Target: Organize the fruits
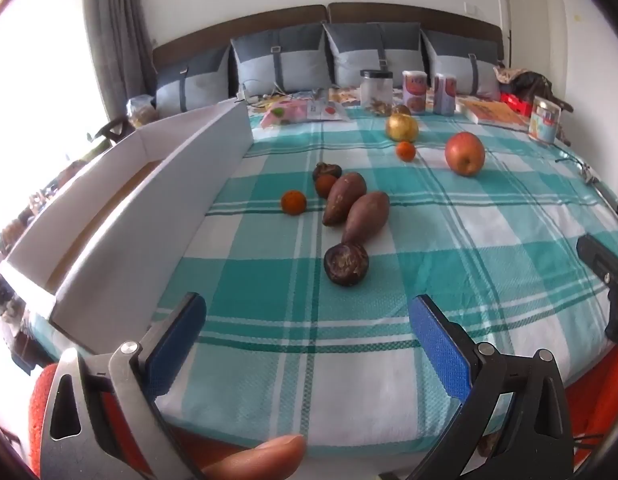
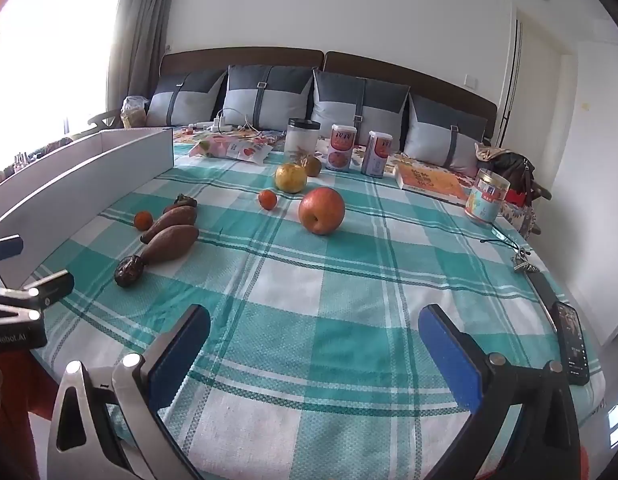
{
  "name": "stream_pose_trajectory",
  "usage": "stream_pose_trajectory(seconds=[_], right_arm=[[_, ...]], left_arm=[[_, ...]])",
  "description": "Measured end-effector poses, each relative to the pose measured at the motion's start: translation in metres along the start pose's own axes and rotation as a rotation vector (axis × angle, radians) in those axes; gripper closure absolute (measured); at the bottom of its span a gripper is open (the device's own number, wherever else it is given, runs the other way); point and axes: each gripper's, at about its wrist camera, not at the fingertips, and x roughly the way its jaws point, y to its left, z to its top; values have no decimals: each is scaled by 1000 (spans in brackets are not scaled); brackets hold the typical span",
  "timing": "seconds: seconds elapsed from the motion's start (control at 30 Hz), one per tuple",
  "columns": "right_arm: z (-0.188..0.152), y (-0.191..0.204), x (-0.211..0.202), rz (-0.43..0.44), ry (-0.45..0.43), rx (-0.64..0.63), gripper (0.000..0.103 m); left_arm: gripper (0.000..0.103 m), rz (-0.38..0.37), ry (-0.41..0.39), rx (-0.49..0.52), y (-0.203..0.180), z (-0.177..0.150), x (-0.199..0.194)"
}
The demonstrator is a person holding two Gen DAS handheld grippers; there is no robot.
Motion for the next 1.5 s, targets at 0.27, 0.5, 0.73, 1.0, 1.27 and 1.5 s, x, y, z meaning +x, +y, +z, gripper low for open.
stream_pose_trajectory(seconds=[0.27, 0.5, 0.73, 1.0, 1.27, 1.5], right_arm=[[-1, 1, 0, -4, 3, -8, 0], [-1, 0, 0, -3, -2, -10, 0], [-1, 0, -1, 1, 1, -18, 0], [-2, 2, 0, 2, 3, -21, 0], [-2, 3, 1, 4, 7, -23, 0], [-2, 3, 1, 4, 6, -22, 0]], left_arm=[[1, 4, -4, 9, -3, -1, -1], [1, 4, -4, 8, -4, -1, -1], [1, 4, 0, 7, -3, -1, 0], [1, 8, 6, 3, -2, -1, 1], [1, 4, 12, 6, -1, -1, 3], [1, 46, -2, -25, -1, -1, 3]])
